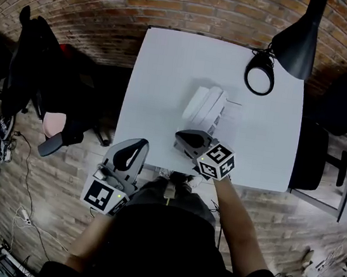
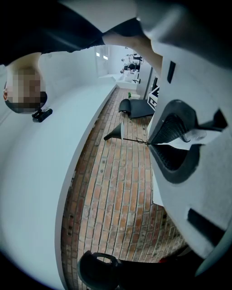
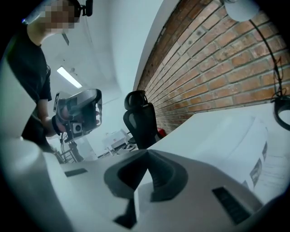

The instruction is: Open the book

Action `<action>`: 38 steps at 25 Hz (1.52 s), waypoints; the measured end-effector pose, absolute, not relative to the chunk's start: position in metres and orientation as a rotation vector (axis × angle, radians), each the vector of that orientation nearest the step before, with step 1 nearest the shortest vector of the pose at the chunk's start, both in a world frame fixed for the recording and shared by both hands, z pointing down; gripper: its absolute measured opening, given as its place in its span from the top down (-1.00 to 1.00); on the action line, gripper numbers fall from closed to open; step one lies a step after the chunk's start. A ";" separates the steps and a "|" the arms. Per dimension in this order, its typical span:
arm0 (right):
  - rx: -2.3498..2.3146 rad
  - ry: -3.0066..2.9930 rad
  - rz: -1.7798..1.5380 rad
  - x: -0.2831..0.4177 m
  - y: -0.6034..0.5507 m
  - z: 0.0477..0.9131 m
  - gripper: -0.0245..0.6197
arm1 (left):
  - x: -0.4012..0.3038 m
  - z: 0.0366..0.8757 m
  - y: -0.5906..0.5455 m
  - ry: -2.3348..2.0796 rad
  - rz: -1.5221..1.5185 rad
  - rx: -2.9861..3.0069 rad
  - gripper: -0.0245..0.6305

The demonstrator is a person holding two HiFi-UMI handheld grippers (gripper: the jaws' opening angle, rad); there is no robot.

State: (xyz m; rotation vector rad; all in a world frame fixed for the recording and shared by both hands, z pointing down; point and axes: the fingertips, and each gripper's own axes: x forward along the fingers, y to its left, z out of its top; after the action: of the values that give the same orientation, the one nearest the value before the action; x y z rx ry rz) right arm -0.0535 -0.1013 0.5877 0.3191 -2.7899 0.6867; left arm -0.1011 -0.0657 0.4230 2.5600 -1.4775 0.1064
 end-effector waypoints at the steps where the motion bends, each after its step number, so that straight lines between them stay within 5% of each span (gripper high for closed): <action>1: 0.296 -2.792 0.683 -0.060 -0.100 0.587 0.88 | -0.105 0.424 -0.065 -1.485 0.115 2.548 0.84; 38: -0.011 -2.709 0.484 -0.170 -0.048 0.590 0.88 | -0.191 0.432 -0.052 -1.563 0.023 2.459 0.84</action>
State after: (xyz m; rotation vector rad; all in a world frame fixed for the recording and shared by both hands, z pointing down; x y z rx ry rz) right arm -0.1699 -0.0479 0.5898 -0.0109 -2.7095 0.4839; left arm -0.1909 -0.0522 0.4321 2.4594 -1.5632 0.0225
